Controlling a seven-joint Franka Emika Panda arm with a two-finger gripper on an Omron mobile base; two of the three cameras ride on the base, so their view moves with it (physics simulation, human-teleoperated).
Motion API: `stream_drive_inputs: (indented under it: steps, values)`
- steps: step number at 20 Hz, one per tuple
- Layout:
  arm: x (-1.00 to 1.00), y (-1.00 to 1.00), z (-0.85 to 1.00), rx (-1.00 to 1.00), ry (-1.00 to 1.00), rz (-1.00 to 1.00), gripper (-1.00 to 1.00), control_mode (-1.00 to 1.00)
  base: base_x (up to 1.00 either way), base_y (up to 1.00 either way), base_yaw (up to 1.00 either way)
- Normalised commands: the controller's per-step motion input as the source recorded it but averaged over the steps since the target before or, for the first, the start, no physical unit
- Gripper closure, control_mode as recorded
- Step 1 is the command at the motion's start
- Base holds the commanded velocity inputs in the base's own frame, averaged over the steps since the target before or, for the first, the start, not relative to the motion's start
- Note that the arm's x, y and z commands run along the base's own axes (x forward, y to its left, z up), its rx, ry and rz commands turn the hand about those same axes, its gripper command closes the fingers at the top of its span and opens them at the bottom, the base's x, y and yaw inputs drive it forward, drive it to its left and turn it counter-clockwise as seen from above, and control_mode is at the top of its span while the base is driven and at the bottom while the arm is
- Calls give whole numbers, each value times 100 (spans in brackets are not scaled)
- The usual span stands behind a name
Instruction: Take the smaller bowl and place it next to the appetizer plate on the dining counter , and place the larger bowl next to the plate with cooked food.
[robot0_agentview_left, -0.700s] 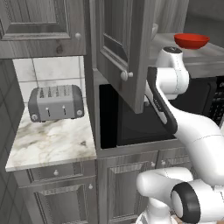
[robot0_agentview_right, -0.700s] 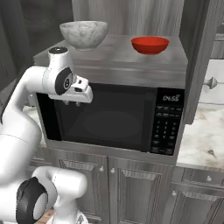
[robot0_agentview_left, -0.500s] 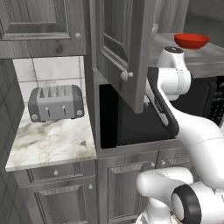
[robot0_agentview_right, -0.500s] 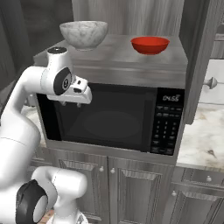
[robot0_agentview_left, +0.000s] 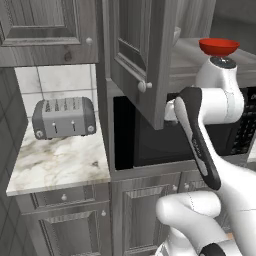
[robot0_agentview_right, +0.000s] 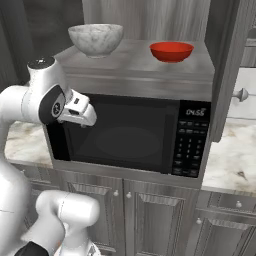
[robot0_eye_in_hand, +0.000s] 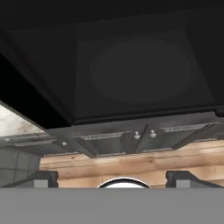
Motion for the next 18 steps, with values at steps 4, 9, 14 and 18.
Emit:
stream_drive_inputs:
  steps: [4,9,14,18]
  values:
    - [-45,-15,77,23,-8,-38,-100,-100,0,0,0]
    - [-45,-22,83,33,-21,-30,-100,-100,0,0,0]
    - [-30,-20,59,40,-49,-20,-100,-100,0,0,0]
    - [-1,-8,48,42,-57,-26,-100,-100,0,0,0]
